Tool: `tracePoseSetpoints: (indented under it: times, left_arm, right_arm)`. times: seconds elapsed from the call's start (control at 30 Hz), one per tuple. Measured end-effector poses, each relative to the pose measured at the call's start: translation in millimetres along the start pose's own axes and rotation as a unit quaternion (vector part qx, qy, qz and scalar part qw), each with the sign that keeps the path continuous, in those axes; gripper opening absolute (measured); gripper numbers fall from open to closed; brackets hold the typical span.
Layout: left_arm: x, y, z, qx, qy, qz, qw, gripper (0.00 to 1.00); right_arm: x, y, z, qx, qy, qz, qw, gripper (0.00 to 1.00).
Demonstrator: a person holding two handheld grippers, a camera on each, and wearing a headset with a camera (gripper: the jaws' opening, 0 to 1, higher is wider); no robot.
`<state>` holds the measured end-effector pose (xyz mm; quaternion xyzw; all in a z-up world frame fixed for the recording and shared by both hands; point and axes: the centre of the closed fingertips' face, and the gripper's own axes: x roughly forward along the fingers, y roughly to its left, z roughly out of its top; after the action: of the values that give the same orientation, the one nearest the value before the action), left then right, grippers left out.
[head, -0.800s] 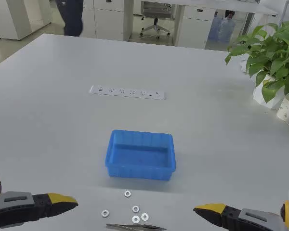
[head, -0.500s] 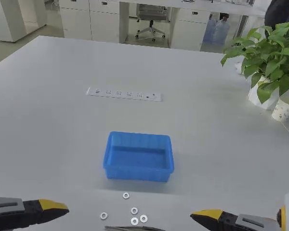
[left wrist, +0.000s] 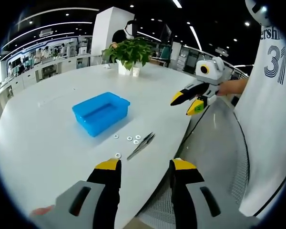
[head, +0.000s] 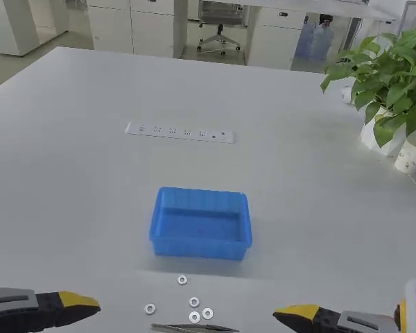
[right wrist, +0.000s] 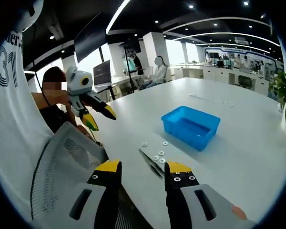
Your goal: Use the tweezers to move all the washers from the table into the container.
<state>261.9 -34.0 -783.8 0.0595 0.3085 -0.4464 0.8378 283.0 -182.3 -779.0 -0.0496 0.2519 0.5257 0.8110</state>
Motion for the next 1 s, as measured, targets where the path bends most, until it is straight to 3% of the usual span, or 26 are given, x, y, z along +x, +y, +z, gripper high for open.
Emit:
tracePoseSetpoints:
  times: [0.43, 0.53, 0.6, 0.77, 1.0]
  left_arm:
    - [2.5, 0.2, -11.3, -0.016, 0.011, 0.000, 0.9998, 0.45]
    - [1.7, 8.0, -4.0, -0.037, -0.024, 0.008, 0.9990, 0.44]
    - [-0.4, 12.6, -2.7, -0.040, -0.031, 0.013, 0.9986, 0.43]
    - [1.4, 15.8, -8.6, -0.045, -0.023, 0.006, 0.9987, 0.42]
    - [10.2, 10.6, -10.7, -0.036, -0.029, 0.004, 0.9989, 0.39]
  right_arm:
    - [10.6, -1.8, -6.7, -0.018, 0.030, 0.015, 0.9993, 0.37]
    - [12.2, -3.5, -4.9, -0.022, 0.031, 0.017, 0.9991, 0.37]
    - [12.6, -4.2, -4.3, -0.025, 0.032, 0.017, 0.9990, 0.37]
    - [14.2, -5.6, -5.4, -0.023, 0.032, 0.015, 0.9991, 0.37]
    - [16.9, -5.4, -11.4, -0.032, 0.044, 0.015, 0.9984, 0.36]
